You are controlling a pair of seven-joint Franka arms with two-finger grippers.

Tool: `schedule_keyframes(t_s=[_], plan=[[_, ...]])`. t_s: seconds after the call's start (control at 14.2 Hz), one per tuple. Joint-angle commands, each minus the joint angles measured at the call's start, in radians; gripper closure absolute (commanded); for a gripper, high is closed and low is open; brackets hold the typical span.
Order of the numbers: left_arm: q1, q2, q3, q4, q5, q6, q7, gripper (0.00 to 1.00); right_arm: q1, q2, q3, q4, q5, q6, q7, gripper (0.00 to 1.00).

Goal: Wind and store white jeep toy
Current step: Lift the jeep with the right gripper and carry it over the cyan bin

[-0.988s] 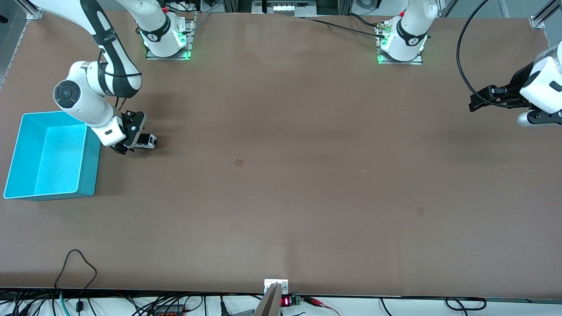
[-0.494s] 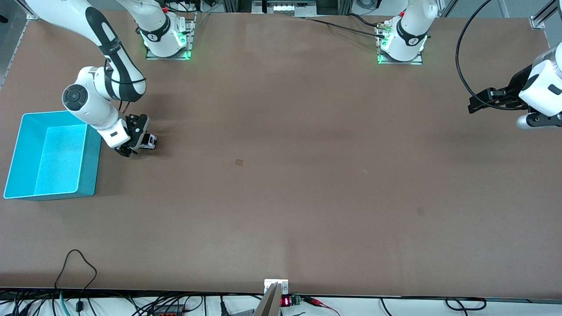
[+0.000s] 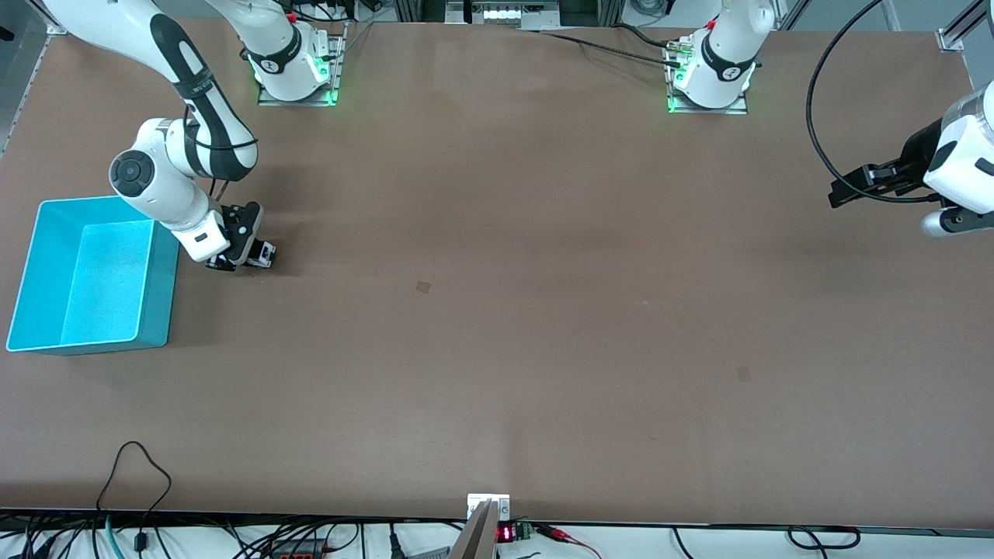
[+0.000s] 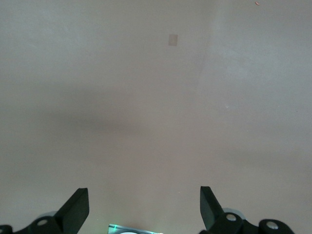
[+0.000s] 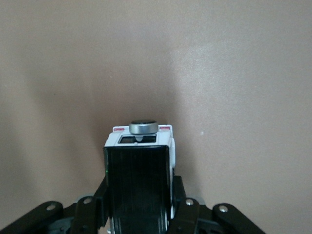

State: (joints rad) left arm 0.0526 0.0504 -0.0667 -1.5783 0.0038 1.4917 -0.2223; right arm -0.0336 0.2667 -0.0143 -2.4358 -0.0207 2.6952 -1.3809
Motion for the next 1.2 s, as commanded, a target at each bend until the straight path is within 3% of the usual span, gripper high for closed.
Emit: schedule_keyframes(t_s=[0.0,0.28,0.56,0.85,1.13], plan=[[0.004,0.017,-0.004,0.032,0.018,-0.039,-0.012,0.0,-0.009,-0.023,0.01,0.004,0.004,-0.003,-0.015,1.0],[0.009,0.017,0.001,0.037,0.016,-0.042,-0.017,0.0,-0.011,-0.064,0.011,0.131,0.01,-0.132,0.064,1.0],[0.016,0.017,0.001,0.037,0.008,-0.045,-0.017,0.0,-0.042,-0.089,0.004,0.239,0.012,-0.158,0.198,1.0],[0.021,0.017,0.001,0.037,0.008,-0.077,-0.017,0.0,-0.084,-0.09,-0.004,0.349,0.01,-0.245,0.44,1.0],[0.073,0.011,-0.001,0.038,-0.001,-0.08,-0.014,0.0,-0.179,-0.084,-0.006,0.368,0.005,-0.258,0.584,1.0]])
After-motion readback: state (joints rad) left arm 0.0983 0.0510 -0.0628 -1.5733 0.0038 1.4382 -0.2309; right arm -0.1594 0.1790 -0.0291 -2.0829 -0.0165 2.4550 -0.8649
